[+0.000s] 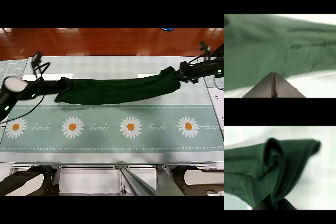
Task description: Fold the shirts.
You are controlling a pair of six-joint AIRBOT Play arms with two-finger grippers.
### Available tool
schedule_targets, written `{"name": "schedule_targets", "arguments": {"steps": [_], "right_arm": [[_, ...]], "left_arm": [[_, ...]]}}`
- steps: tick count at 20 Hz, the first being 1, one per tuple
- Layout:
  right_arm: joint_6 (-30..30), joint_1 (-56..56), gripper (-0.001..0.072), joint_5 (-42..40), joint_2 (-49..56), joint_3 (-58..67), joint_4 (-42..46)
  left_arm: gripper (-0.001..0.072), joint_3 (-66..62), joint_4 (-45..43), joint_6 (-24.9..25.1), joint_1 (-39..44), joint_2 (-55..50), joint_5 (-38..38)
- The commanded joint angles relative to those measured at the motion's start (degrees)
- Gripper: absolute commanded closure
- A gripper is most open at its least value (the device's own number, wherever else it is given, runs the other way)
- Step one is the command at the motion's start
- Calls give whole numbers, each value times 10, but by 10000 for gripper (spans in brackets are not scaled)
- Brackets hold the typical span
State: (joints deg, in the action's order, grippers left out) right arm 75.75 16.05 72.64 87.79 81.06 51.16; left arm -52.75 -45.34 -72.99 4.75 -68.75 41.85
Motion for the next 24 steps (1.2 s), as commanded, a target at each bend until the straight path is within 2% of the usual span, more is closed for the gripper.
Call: {"name": "schedule_targets", "arguments": {"steps": [1,2,4,7,10,14,16,19,21,24], "right_arm": [[3,0,691,11,-165,-96,35],[9,0,691,11,-210,-123,35],[25,0,690,11,-294,-171,35],[49,-2,690,12,-384,-213,33],[58,-2,690,26,-425,-222,32],[60,-2,690,38,-434,-222,15],[61,-2,690,39,-434,-222,15],[64,-2,690,36,-431,-222,0],[64,-19,691,19,-417,-221,-23],[79,-127,690,-52,-361,-214,-38]], "left_arm": [[688,-132,21,14,90,-121,20],[688,-189,21,11,124,-173,48],[688,-287,20,-27,192,-264,91],[688,-397,21,-77,298,-378,119],[688,-454,55,-83,373,-455,128],[688,-494,130,-83,425,-505,138],[688,-499,130,-83,419,-501,144],[688,-498,124,-76,349,-461,172],[688,-485,86,-73,283,-402,195],[688,-386,48,-69,191,-256,174]]}}
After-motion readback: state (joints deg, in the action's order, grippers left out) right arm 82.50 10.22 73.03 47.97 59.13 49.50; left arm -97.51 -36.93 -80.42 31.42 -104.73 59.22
